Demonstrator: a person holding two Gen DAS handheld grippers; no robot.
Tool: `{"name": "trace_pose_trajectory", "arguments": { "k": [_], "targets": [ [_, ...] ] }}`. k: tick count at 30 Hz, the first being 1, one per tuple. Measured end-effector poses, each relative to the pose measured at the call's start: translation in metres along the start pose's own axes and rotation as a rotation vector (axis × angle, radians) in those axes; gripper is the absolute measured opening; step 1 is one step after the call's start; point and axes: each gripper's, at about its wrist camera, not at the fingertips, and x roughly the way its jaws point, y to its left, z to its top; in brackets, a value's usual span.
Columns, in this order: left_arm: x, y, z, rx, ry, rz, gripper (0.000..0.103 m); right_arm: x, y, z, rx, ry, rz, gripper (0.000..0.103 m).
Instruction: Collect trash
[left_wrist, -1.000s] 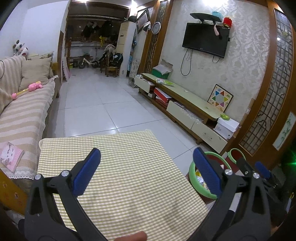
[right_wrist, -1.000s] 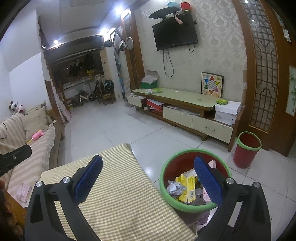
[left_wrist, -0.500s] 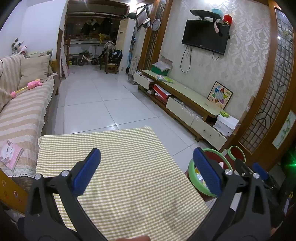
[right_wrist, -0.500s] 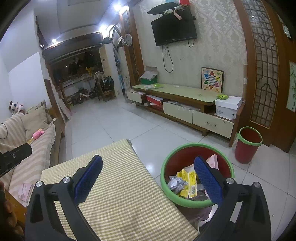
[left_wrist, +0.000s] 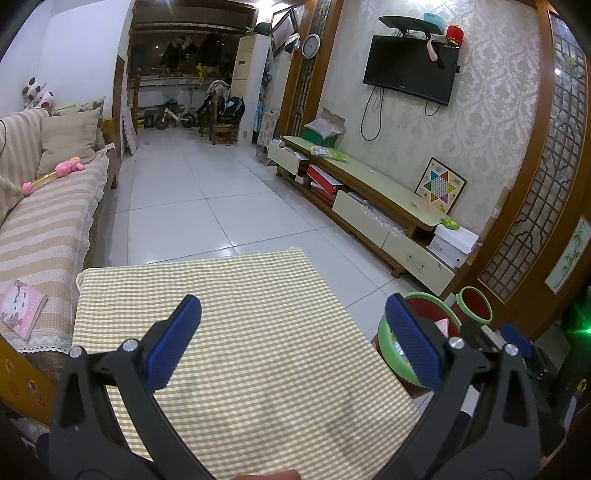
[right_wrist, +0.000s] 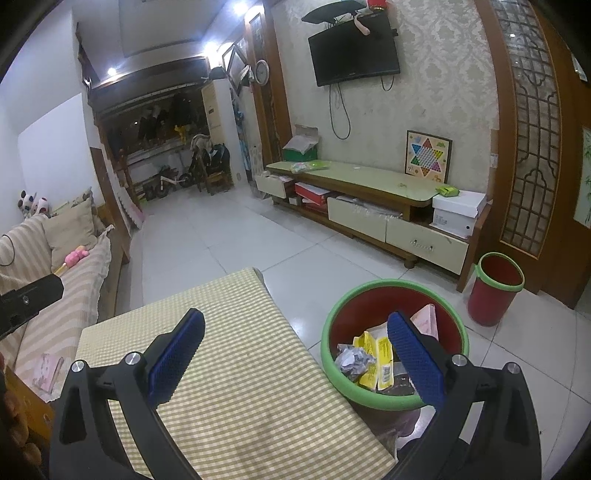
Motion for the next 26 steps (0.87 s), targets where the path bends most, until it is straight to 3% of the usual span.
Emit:
{"name": "trace_pose_trajectory", "arguments": {
  "k": [18, 21, 26],
  "targets": [
    [0.01, 0.007, -0.013, -0.004, 0.038, 0.012, 0.098, 0.028, 0.006, -0.019, -0.038, 0.089, 0.017, 0.096],
    [0.015, 0.011, -0.015, -0.009, 0.055, 0.017, 0.098, 0.046, 0.012, -0.03, -0.066, 0.127, 0.024, 0.096],
    [0.022, 0.031, -0.024, -0.046, 0.084, 0.071, 0.098, 0.121, 0.035, -0.059, -0.18, 0.248, 0.038, 0.096]
  ]
}}
